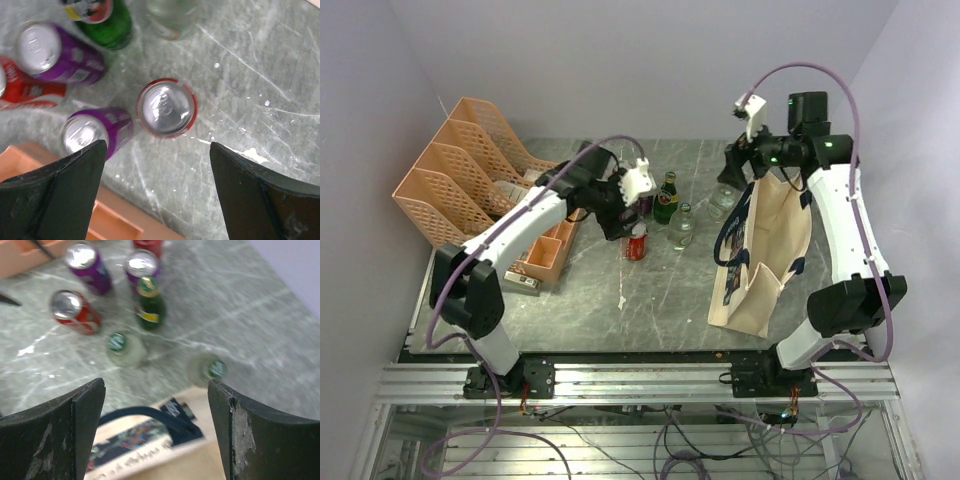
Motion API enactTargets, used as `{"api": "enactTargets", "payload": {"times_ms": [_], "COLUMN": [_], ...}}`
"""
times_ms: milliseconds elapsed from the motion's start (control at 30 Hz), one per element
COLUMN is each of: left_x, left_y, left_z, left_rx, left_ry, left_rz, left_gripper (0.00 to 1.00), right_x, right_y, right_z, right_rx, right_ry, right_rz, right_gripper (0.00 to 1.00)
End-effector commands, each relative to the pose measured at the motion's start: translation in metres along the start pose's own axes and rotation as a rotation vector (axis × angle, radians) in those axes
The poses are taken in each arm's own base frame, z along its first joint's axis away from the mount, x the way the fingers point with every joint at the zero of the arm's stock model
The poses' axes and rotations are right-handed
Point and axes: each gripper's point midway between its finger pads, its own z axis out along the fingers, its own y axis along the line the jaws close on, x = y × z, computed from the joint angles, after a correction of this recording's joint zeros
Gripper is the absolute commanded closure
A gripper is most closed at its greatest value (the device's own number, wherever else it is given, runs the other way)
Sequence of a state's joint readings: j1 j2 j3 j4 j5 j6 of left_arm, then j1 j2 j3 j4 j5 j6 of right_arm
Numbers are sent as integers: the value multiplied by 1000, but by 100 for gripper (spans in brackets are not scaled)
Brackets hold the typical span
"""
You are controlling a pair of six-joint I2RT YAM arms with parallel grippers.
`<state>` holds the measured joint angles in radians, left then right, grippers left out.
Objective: Place the beverage into the canvas bag
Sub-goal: Adjust the canvas bag at the center of the board.
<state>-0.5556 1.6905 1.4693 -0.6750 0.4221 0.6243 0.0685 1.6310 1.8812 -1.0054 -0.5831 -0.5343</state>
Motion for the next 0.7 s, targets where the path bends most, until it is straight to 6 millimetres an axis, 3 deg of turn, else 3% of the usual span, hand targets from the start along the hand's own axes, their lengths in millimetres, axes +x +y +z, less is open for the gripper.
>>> {"api": "enactTargets", "payload": {"times_ms": [0, 167, 333, 467, 667], "left_x": [-17, 3, 16, 21, 25], "left_y": [35, 85, 109, 117, 114], "left_z": [-58, -123, -171, -197, -212], "left_rx": [-125, -365, -541, -621, -651], "left_ry": [-159, -258, -304, -336, -352], "left_rz": [-143, -302, -403, -434, -445], "left_gripper": [5, 3, 0, 0, 0], "right_x": [-27, -31, -16, 4, 35], "right_y": [58, 103, 146, 176, 189], "right_z": [25, 70, 121, 155, 190], "right_rx": [-193, -271, -342, -375, -370], "right_ry": [-113, -109, -29, 54, 152], "right_rz": [15, -39, -80, -137, -176], "right_gripper": [16, 14, 13, 11, 9]}}
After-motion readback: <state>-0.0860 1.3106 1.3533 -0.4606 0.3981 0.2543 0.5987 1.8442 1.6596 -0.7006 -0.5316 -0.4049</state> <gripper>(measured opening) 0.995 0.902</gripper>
